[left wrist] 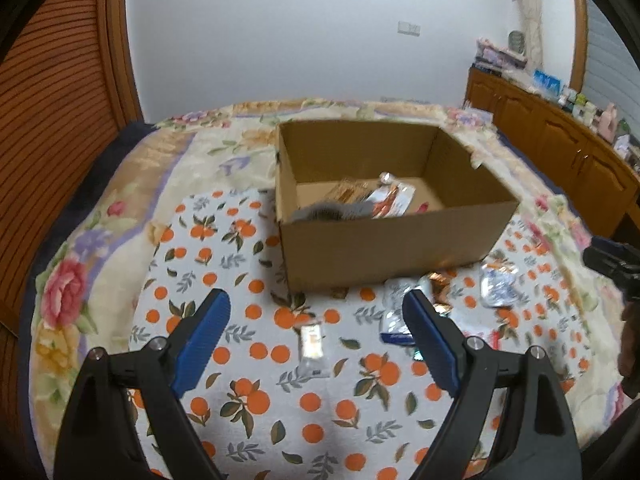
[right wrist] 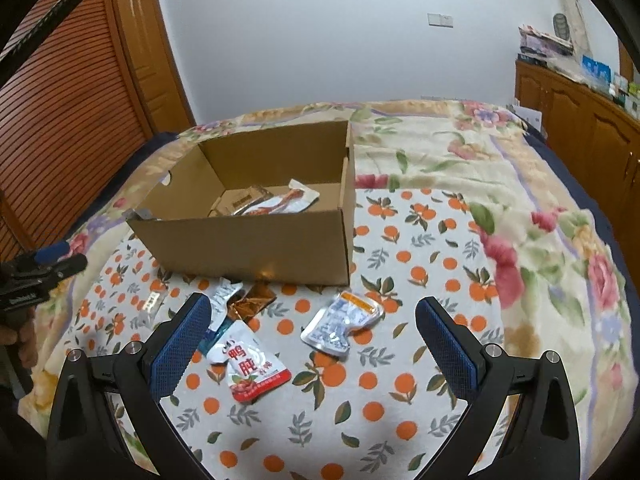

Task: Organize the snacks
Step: 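Move both open tools back from the box toward the snack pile, then grasp the small clear packet on the cover with the left tool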

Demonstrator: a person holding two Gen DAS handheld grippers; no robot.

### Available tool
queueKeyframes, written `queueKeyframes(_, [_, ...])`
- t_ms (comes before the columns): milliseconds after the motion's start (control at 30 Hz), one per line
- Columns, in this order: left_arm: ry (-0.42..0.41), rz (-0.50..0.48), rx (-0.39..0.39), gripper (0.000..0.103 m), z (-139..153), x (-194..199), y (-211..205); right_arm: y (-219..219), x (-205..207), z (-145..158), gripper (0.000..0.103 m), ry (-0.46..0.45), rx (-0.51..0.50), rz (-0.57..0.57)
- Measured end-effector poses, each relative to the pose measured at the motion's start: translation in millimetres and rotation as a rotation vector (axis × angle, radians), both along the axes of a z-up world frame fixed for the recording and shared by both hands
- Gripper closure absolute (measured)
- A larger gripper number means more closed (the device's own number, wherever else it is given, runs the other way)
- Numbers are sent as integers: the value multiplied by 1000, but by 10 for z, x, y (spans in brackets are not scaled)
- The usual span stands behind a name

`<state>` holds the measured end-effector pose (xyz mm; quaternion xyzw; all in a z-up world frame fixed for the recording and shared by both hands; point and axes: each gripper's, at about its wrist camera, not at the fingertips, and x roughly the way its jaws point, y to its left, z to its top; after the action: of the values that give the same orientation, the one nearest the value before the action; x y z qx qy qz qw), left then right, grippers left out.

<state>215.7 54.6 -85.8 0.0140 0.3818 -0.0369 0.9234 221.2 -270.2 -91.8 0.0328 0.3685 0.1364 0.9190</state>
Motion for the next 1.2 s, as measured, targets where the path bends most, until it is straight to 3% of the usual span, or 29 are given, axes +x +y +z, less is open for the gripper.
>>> queueKeyframes(400, [86,-10,29,15,-544,256,-2,6,54,-395,0,47,6,9])
queueKeyframes(667, [166,-30,44,16,-880,379,-16,6,107,-494,0,58,4,10])
queueKeyframes(733, [179,-26,46,22,-948,423,-10,11,117,-506,0,47,-14,5])
queueKeyframes(867, [217,-23,42,43,-1081,499,10,-3,144,-542,0,56,-9,3])
queueKeyframes(1000, [247,-35,48,54,-1177,528,-8,-6,152,-554,0,57,-9,2])
queueKeyframes(1200, [274,-30,50,60,-1243,599,-7,-14,171,-591,0,66,-15,2])
